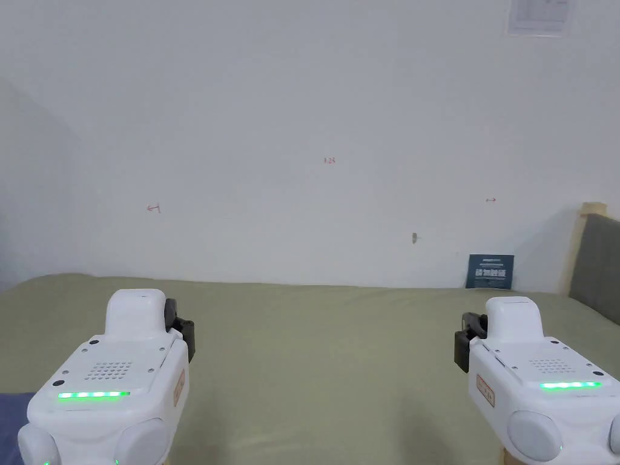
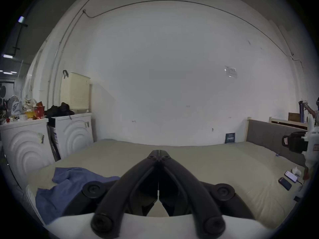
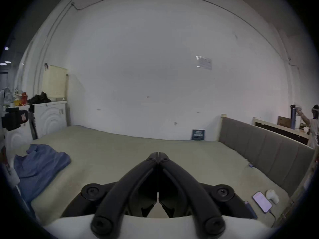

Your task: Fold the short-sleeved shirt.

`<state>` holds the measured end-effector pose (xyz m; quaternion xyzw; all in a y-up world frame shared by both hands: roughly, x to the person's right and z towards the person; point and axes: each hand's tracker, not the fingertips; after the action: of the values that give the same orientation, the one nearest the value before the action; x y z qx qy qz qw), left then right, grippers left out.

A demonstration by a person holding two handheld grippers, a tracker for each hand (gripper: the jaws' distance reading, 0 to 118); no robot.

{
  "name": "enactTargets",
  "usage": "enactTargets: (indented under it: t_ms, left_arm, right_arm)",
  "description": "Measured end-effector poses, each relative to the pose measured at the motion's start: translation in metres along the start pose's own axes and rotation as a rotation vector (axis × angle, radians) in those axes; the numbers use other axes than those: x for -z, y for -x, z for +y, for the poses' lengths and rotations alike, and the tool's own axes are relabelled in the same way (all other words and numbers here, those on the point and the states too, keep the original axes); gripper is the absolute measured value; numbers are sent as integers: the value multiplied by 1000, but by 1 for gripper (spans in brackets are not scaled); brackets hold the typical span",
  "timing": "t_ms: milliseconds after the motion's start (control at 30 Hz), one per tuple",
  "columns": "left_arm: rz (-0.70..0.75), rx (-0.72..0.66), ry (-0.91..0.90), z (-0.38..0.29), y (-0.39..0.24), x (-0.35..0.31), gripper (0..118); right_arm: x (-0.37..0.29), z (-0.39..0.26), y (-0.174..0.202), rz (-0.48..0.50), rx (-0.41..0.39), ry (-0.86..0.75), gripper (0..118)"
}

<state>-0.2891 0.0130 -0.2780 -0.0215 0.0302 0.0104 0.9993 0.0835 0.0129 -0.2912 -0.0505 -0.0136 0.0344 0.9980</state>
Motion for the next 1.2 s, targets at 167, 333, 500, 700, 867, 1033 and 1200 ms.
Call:
enactTargets:
  t_ms: [167,333,500,700,867,1033,1200]
  left_arm:
    - [139,10,-18,15,70,-37,0]
    - [303,50,2,17,142,-78,0]
    - [422,16,34,6,200,-109,0]
    - [463,71,137,-20,223,-105,0]
    - [336,114,245,-31,233,-65,0]
    - [172,133,490,10,260,70,0]
    - [-17,88,990,-18,261,205,0]
  right_arm:
    - [23,10,86,177,-10,-25,0]
    - [36,13,193,384,10,-23,0]
    - [38,6,265,505,4,-17,0]
    - [48,-8,296,544,-6,-5,0]
    - [72,-19,314,555,-12,15,0]
    - [90,-35,317,548,-25,14,0]
    - [107,-57,302,525,-22,54,0]
